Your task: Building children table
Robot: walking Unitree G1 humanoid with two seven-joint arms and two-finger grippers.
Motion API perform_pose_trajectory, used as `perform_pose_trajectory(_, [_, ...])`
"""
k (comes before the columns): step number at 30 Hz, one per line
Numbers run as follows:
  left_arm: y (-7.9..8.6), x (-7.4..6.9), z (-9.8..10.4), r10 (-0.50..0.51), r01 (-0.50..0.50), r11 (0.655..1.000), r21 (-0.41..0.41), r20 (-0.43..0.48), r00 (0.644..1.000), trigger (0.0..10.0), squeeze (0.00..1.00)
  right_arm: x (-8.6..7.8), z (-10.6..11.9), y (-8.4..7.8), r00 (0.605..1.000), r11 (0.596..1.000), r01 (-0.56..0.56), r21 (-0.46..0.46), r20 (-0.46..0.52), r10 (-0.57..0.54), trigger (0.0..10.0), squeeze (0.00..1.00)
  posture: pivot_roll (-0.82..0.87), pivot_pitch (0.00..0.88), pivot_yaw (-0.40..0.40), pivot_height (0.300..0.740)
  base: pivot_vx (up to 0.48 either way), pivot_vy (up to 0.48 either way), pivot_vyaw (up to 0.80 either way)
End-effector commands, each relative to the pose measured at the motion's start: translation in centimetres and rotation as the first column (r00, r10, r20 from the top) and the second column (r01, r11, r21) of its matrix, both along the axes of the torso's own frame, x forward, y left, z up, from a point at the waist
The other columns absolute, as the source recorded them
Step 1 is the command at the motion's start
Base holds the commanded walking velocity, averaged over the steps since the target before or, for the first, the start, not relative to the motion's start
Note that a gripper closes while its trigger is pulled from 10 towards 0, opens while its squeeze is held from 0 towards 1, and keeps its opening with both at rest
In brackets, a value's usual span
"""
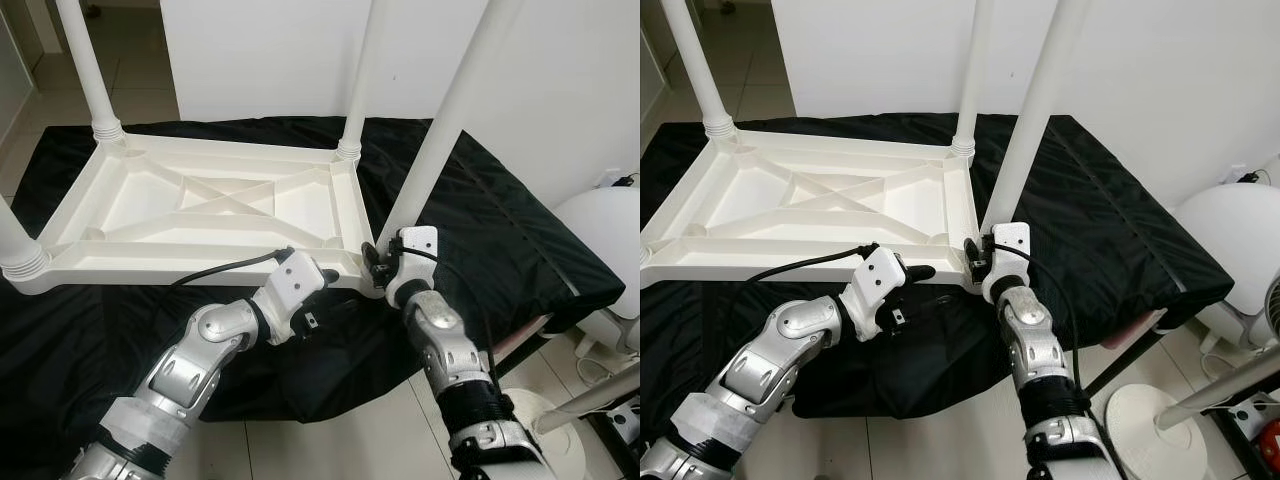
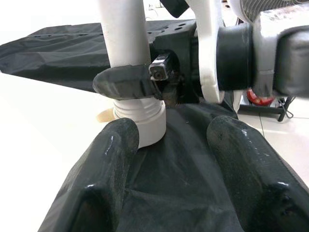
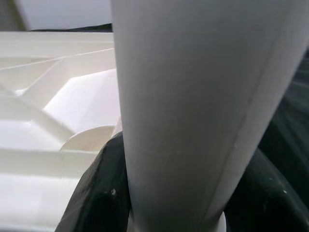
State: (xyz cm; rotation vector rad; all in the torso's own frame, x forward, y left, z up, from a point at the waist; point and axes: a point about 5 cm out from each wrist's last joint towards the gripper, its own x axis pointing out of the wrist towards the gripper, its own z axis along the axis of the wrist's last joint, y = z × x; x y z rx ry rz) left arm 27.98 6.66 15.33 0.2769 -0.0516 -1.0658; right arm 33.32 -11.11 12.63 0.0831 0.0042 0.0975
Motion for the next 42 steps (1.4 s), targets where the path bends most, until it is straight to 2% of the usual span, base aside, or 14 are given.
perform_pose_trajectory(1, [-0.3, -0.4, -0.2, -0.065, 0.065, 0.998, 0.02, -0.014, 0.998, 10.0, 0.0, -0.8, -1.6, 0.3, 0.997, 1.0, 0.022, 0.014, -0.072, -0.021, 10.0, 0.0, -0.01, 0.006, -0.061, 0.74, 0.0, 0.0, 0.0])
perform_pose_trajectory(7, [-0.3, -0.3, -0.2, -0.068, 0.068, 0.997, 0.022, -0.014, 0.998, 10.0, 0.0, -1.1, -0.8, 0.8, 0.999, 1.0, -0.025, 0.017, -0.036, 0.026, 10.0, 0.0, -0.03, 0.017, -0.053, 0.74, 0.0, 0.0, 0.0])
perform_pose_trajectory(8, [-0.3, -0.3, -0.1, -0.066, 0.067, 0.998, 0.023, -0.013, 0.998, 10.0, 0.0, -1.1, -0.6, 0.6, 0.999, 1.0, -0.022, 0.014, -0.027, 0.022, 10.0, 1.0, -0.03, 0.018, -0.057, 0.74, 0.0, 0.0, 0.0])
perform_pose_trajectory(13, [-0.4, -0.2, -0.1, -0.063, 0.064, 0.998, 0.021, -0.011, 0.998, 10.0, 0.0, -1.1, -0.4, 0.3, 1.0, 1.0, -0.024, 0.014, -0.015, 0.024, 10.0, 1.0, -0.03, 0.019, -0.059, 0.74, 0.0, 0.0, 0.0])
perform_pose_trajectory(16, [-0.2, -0.2, -0.2, -0.05, 0.05, 0.999, 0.018, -0.011, 0.999, 10.0, 0.0, -1.6, 0.4, -2.0, 0.994, 0.994, -0.095, -0.051, 0.046, 0.097, 10.0, 0.96, -0.03, 0.019, -0.067, 0.74, 0.0, 0.0, 0.0])
perform_pose_trajectory(18, [-0.2, -0.2, -0.2, -0.05, 0.05, 0.999, 0.018, -0.011, 0.999, 10.0, 0.0, -1.6, 0.4, -2.0, 0.994, 0.994, -0.095, -0.051, 0.046, 0.097, 10.0, 0.96, -0.03, 0.019, -0.067, 0.74, 0.0, 0.0, 0.0])
perform_pose_trajectory(19, [-0.1, -0.2, -0.2, -0.048, 0.048, 0.999, 0.018, -0.011, 0.999, 10.0, 0.0, -1.8, 0.5, -2.5, 0.992, 0.992, -0.117, -0.052, 0.046, 0.12, 10.0, 0.0, -0.03, 0.019, -0.069, 0.74, 0.0, 0.0, 0.0])
perform_pose_trajectory(26, [-0.1, -0.2, -0.2, -0.041, 0.041, 0.999, 0.015, -0.01, 0.999, 10.0, 0.0, -2.0, 1.0, -3.9, 0.968, 0.968, -0.238, -0.073, 0.067, 0.243, 10.0, 0.0, -0.03, 0.018, -0.071, 0.74, 0.0, 0.0, 0.0])
perform_pose_trajectory(27, [-0.1, -0.2, -0.2, -0.04, 0.04, 0.999, 0.016, -0.009, 0.999, 10.0, 0.0, -2.0, 1.2, -4.2, 0.951, 0.95, -0.291, -0.118, 0.07, 0.3, 10.0, 0.0, -0.03, 0.017, -0.071, 0.74, 0.0, 0.0, 0.0])
perform_pose_trajectory(30, [-0.1, -0.1, -0.2, -0.036, 0.036, 0.999, 0.016, -0.008, 0.999, 10.0, 0.0, -1.7, 1.4, -4.5, 0.939, 0.935, -0.325, -0.141, 0.066, 0.337, 10.0, 0.0, -0.03, 0.017, -0.071, 0.74, 0.0, 0.0, 0.0])
perform_pose_trajectory(31, [0.1, 0.2, 0.0, -0.028, 0.028, 0.999, 0.015, -0.003, 1.0, 10.0, 0.0, -1.3, 1.7, -4.7, 0.922, 0.914, -0.368, -0.171, 0.058, 0.383, 10.0, 0.0, -0.03, 0.017, -0.071, 0.74, 0.0, 0.0, 0.0])
perform_pose_trajectory(34, [0.1, 0.2, 0.0, -0.028, 0.028, 0.999, 0.015, -0.003, 1.0, 10.0, 0.0, -1.3, 1.7, -4.7, 0.922, 0.914, -0.368, -0.171, 0.058, 0.383, 10.0, 0.0, -0.03, 0.017, -0.071, 0.74, 0.0, 0.0, 0.0])
perform_pose_trajectory(37, [0.3, 0.6, 0.2, -0.017, 0.017, 1.0, 0.018, 0.007, 1.0, 10.0, 0.0, 0.2, 2.1, -4.1, 0.855, 0.833, -0.5, -0.236, 0.018, 0.518, 10.0, 0.0, -0.02, 0.006, -0.07, 0.74, 0.0, 0.0, 0.0])
perform_pose_trajectory(42, [0.2, 0.6, 0.3, -0.014, 0.014, 1.0, 0.018, 0.011, 1.0, 10.0, 0.0, 1.1, 2.1, -3.4, 0.801, 0.766, -0.583, -0.272, -0.033, 0.598, 10.0, 0.0, -0.02, 0.003, -0.07, 0.74, 0.0, 0.0, 0.0])
